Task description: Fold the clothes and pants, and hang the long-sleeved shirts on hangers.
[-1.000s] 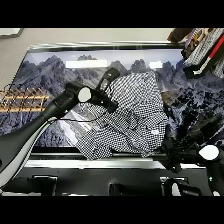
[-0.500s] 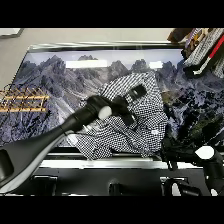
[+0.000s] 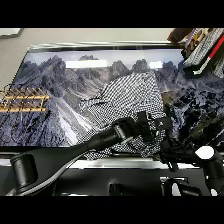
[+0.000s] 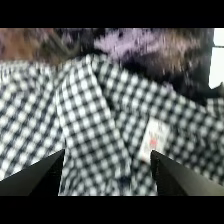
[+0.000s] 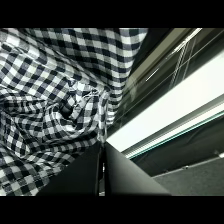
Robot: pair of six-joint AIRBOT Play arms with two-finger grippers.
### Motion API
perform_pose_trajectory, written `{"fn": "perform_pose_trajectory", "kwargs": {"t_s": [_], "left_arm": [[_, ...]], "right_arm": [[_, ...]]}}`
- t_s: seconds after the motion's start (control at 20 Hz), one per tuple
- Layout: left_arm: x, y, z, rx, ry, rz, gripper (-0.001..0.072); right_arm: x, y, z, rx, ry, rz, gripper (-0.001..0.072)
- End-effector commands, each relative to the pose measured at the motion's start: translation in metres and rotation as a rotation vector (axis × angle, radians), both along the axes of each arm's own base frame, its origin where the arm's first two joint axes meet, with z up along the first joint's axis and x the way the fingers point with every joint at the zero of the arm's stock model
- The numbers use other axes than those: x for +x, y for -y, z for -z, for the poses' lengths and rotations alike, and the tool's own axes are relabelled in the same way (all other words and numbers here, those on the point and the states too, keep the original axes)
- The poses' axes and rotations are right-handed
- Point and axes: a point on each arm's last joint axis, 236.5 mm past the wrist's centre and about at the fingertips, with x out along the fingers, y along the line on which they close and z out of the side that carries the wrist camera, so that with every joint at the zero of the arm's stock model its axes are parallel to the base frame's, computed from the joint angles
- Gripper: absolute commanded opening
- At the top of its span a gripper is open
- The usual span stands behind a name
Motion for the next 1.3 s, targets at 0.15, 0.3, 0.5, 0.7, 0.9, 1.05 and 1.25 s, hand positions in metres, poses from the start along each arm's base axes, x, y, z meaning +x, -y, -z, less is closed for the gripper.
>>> {"fn": "perform_pose_trajectory", "kwargs": {"t_s": [0.15, 0.3, 0.5, 0.7, 0.9, 1.05, 1.25], "left_arm": [[0.02, 0.028, 0.013, -0.048, 0.041, -0.001, 0.0523], [0.03, 0.032, 0.025, -0.035, 0.035, -0.013, 0.0523], [0.045, 0.023, 0.042, -0.005, 0.02, -0.038, 0.0523], [0.058, 0.015, 0.05, 0.005, 0.012, -0.062, 0.0217], [0.059, 0.015, 0.049, -0.025, -0.032, -0.102, 0.0021], [0.066, 0.017, 0.026, -0.069, -0.037, -0.128, 0.002], [0.105, -0.01, -0.043, -0.14, -0.084, -0.254, 0.0019]], "right_arm": [[-0.002, -0.001, 0.0, 0.001, -0.002, -0.011, 0.0035], [-0.002, -0.001, 0.0, 0.001, -0.002, -0.011, 0.0035], [-0.002, -0.001, 0.0, 0.001, -0.002, -0.011, 0.0035], [-0.002, -0.001, 0.0, 0.001, -0.002, -0.011, 0.0035], [-0.003, -0.001, -0.001, 0.004, -0.007, -0.017, 0.0035], [-0.002, 0.002, -0.006, -0.015, 0.014, -0.054, 0.0034], [0.061, 0.047, -0.07, -0.229, 0.262, -0.069, 0.0032]]}}
